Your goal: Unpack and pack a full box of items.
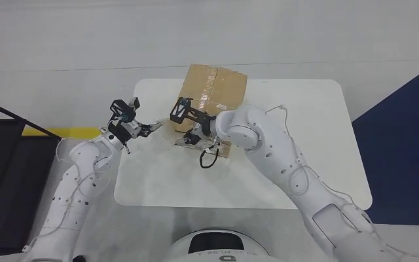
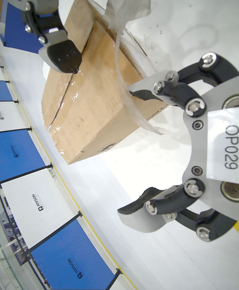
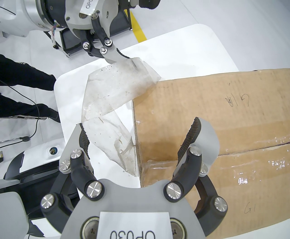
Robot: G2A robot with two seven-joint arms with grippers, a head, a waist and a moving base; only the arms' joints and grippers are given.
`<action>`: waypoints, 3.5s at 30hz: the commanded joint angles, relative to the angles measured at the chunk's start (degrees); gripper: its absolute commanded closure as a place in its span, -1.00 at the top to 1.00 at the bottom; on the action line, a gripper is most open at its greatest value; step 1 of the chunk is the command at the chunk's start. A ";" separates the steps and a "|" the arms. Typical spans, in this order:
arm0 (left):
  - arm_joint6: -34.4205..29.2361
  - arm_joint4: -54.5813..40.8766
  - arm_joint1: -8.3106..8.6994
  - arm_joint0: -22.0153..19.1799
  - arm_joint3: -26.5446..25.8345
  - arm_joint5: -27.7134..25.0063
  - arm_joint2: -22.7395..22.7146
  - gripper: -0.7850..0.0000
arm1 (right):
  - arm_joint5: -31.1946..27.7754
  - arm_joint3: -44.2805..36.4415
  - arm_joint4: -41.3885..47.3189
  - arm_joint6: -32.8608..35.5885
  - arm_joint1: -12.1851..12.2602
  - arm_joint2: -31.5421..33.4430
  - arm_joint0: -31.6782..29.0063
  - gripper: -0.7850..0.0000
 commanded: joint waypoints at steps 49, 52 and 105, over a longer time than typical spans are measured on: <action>-0.60 10.97 1.54 -8.11 0.90 -7.30 3.58 -1.00 | -1.22 8.85 10.99 -3.07 0.09 -1.08 3.14 1.00; -0.54 11.34 1.81 -8.81 -1.65 -7.35 2.65 -1.00 | -1.39 8.92 11.24 -3.30 0.21 -0.96 2.90 1.00; -1.23 6.36 0.51 -16.44 -9.06 -2.86 9.94 -0.71 | -3.05 7.00 26.32 -6.30 2.52 4.85 1.50 0.17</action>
